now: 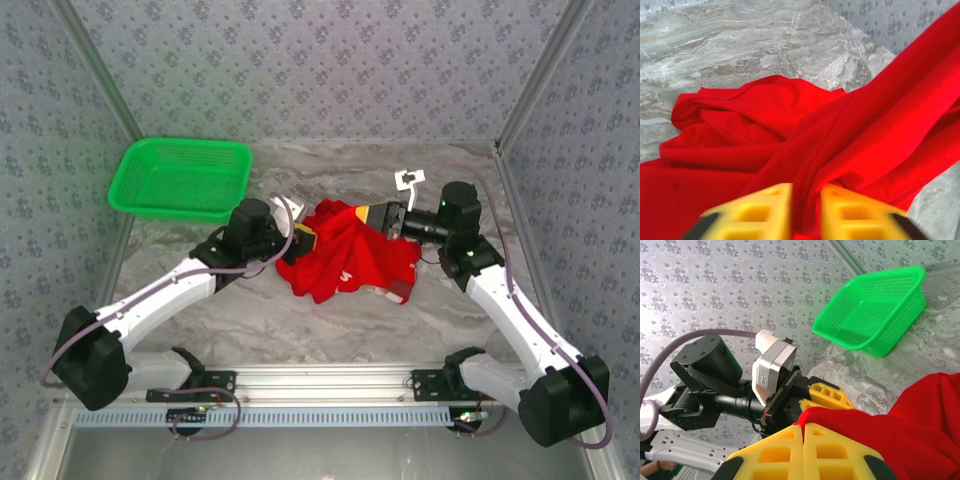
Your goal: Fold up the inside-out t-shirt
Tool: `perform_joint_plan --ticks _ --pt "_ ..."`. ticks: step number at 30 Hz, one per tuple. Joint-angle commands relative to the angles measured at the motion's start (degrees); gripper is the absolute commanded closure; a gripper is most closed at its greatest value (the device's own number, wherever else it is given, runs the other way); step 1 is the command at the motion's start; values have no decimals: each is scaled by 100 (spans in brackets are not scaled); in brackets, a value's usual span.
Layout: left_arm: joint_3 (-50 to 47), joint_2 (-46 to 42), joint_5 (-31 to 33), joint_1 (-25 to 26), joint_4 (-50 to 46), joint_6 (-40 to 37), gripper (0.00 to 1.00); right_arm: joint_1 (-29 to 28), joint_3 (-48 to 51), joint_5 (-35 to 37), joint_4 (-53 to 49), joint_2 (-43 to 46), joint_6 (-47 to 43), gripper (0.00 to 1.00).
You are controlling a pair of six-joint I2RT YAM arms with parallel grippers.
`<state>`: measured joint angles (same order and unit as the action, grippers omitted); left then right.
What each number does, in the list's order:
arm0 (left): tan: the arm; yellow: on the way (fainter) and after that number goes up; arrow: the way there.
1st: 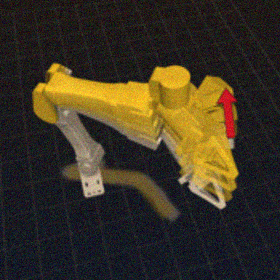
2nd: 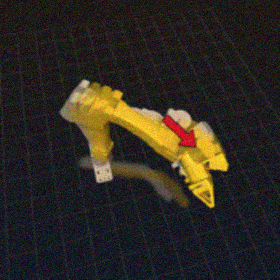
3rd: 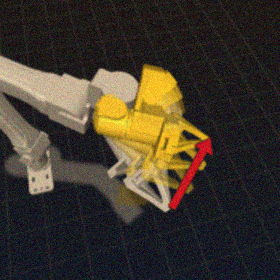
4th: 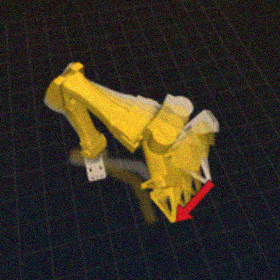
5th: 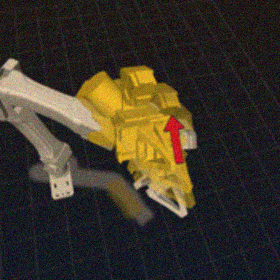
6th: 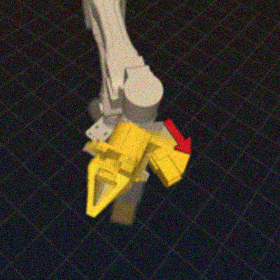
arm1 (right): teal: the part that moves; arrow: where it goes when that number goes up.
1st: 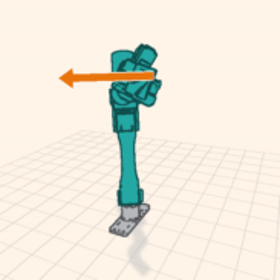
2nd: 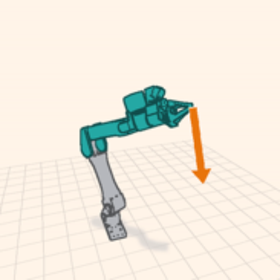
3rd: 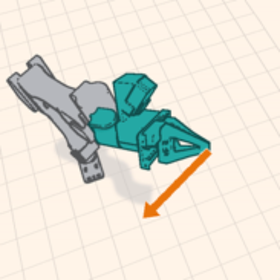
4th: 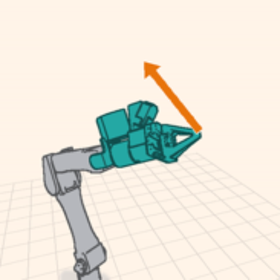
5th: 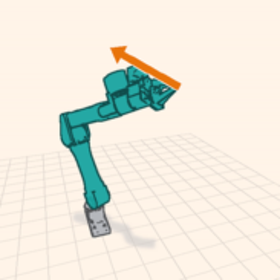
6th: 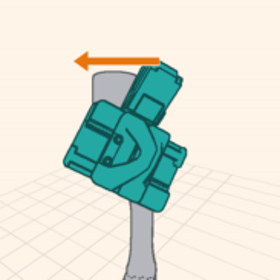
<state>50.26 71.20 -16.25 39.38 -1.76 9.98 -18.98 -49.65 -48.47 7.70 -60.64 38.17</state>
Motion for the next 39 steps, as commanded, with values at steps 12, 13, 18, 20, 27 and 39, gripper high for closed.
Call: perform_joint_plan --ticks 12,13,18,20,27,39 --pt "-168 -458 -209 514 124 21 83 -26 8 13 166 -71 103 100" --pt "-181 -447 -365 520 185 43 87 -19 6 28 155 -71 102 100" --pt "-56 -227 -436 547 453 139 93 -42 26 -20 171 -88 86 100" --pt "84 -78 -214 551 473 130 94 -52 51 -33 178 -89 77 100" --pt "443 608 -763 657 582 -66 93 -66 87 -29 211 -106 67 100" --pt "195 900 -1064 1433 972 -621 80 26 260 4 589 -143 403 100"
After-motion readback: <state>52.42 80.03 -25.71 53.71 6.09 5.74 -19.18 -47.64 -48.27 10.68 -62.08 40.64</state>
